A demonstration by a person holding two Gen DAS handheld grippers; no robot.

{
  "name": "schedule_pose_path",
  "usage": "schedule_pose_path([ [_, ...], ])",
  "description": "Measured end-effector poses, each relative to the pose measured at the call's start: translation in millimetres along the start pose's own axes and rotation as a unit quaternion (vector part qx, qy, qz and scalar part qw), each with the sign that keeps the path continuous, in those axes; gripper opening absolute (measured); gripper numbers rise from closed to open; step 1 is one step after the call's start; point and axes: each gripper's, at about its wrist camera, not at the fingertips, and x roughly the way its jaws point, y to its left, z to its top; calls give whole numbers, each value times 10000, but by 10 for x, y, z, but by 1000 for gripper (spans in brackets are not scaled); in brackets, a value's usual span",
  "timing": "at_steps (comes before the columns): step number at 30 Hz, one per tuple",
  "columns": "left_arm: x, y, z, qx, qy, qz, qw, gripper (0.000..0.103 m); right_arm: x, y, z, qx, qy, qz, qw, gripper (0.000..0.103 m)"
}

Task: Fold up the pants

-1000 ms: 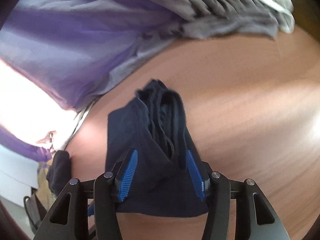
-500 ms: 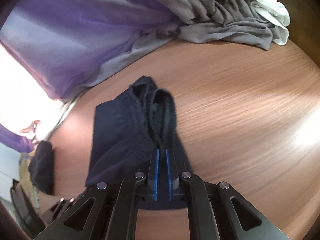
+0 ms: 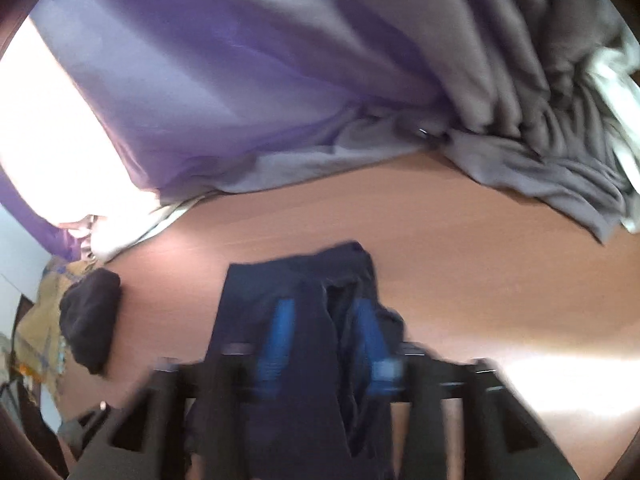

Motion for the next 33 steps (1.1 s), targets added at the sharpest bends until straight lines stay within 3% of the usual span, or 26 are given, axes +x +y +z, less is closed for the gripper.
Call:
schedule_pose_path([
  [6,273,55,-148,-107,467,-45,9988,35,389,10,87,206,396,154,9989,52],
  [9,265,45,-163,-97,433,-30,9990,36,478,-83,65,546,495,-136,9972,52],
  [12,255,41,-191,-121,393,-8,9992,36,468,-125,37,629,457,-80,9969,51],
  [15,248,34,-202,-137,390,35,9991,37,541,-94,48,503,542,8,9973,26],
  [17,259,51,-190,-184,402,41,9990,38,498,-80,53,488,466,-11,9977,20],
  [22,242,62,-206,-278,428,106,9986,42,154,-30,50,505,-87,-89,9986,20],
  [25,235,63,-219,-303,451,143,9984,43,183,-103,46,542,-103,-325,9979,20],
  [33,208,73,-259,-250,563,163,9980,46,438,-301,-24,689,54,-476,9965,24],
])
